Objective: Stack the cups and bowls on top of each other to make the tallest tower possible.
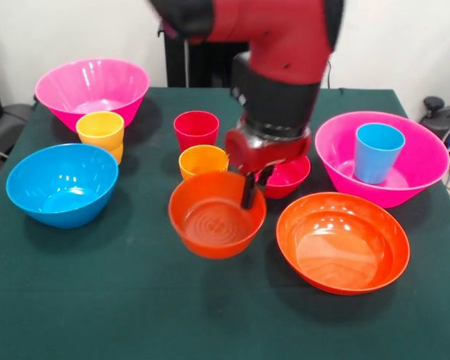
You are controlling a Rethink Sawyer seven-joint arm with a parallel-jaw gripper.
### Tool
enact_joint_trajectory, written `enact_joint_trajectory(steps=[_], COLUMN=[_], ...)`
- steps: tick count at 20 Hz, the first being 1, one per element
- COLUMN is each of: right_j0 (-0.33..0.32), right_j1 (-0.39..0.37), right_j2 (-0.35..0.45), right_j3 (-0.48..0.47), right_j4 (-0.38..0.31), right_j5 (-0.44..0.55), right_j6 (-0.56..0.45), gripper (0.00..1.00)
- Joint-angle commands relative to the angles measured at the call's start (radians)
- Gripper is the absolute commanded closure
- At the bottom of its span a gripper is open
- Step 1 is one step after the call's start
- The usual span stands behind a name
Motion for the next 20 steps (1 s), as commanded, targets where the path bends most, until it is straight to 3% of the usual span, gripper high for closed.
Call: enact_joint_trajectory(steps=[1, 8, 11, 20], right_j0=[0.137, 0.216, 0.194, 0.176], right_j1=[-0.089, -0.097, -0.141, -0.18], right_j2=[-0.111, -0.181, -0.185, -0.21], right_j3=[0.023, 0.027, 0.068, 0.206], right_j4=[-0.013, 0.004, 0.07, 0.118], right_j5=[0.164, 0.059, -0.004, -0.18], right_j6=[0.052, 0.22, 0.254, 0.276], gripper=[1.0, 1.0, 1.0, 1.0])
